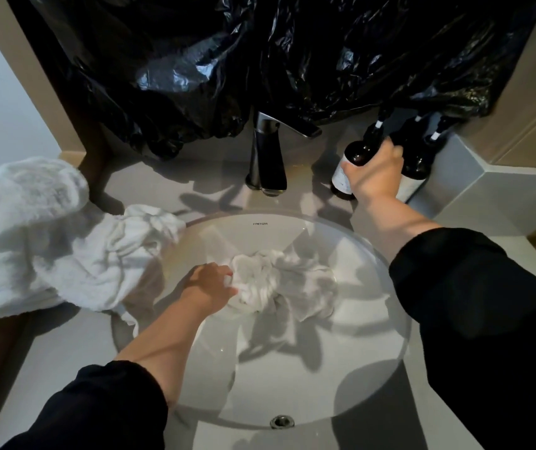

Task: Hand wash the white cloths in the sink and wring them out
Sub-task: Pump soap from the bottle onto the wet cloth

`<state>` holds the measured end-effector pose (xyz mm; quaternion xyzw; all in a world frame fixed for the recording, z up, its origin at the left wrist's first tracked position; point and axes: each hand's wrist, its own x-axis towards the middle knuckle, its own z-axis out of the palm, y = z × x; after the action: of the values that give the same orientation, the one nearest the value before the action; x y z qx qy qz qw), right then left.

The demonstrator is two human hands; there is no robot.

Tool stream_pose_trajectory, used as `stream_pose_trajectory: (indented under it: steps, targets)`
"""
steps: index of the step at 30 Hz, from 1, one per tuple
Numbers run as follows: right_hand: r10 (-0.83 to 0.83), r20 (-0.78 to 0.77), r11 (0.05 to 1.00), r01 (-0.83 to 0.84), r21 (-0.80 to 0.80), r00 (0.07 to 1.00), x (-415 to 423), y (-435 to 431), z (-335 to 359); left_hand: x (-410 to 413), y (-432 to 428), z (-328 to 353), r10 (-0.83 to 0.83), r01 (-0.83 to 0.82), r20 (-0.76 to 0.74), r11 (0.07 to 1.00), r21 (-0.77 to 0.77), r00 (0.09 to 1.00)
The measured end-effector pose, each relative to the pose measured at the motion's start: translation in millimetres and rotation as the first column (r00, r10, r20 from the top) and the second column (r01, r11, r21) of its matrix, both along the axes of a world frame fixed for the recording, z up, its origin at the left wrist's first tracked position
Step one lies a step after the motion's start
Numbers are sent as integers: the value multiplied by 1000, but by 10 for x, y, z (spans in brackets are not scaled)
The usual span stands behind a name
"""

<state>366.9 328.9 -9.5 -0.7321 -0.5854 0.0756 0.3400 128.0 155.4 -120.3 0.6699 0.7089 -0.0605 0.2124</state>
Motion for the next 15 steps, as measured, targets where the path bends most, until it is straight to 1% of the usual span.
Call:
stream_pose_trajectory:
  steps: [2, 3, 5, 6, 7, 8, 9, 10, 11, 12, 13, 15]
  targets:
    - [-5, 0, 1000, 5, 23, 1000, -39, -11, -2, 3, -2, 2, 4, -4, -14, 1000, -22, 1000]
    - [-4, -32, 999, 5, 32, 999, -58, -38, 18, 1, 3, 4, 12, -12, -14, 1000, -26, 1000]
    - [13, -121, 999, -9, 34, 993, -80, -188, 65, 11, 0, 2, 23, -23, -2, 1000, 12, 1000]
    - [22, -181, 999, -17, 33, 983, -75, -321, 86, 31, -23, 11, 31, -35, 56, 997, 66, 998]
    - [32, -246, 999, -27, 25, 969, -71, -493, 99, 72, -57, 32, 35, -56, 157, 990, 131, 987]
    - [47, -306, 999, -47, 8, 951, -72, -699, 101, 128, -98, 75, 10, -67, 277, 978, 199, 961]
    - [73, -346, 997, -80, -5, 935, -79, -924, 90, 194, -142, 161, -14, -85, 412, 972, 220, 911]
    - [105, -358, 992, -124, -30, 928, -103, -1142, 54, 260, -187, 263, -15, -109, 547, 975, 193, 837]
    - [136, -353, 982, -174, -77, 926, -154, -1358, -2, 318, -224, 349, 12, -124, 660, 985, 123, 751]
    - [170, -360, 962, -233, -140, 917, -219, -1556, -62, 360, -261, 416, 35, -122, 730, 990, 67, 682]
    - [189, -401, 934, -290, -208, 896, -287, -1725, -161, 395, -303, 461, 51, -109, 760, 994, 26, 648]
    - [136, -559, 854, -384, -353, 818, -405, -1981, -353, 426, -435, 466, 71, -48, 768, 997, -53, 636]
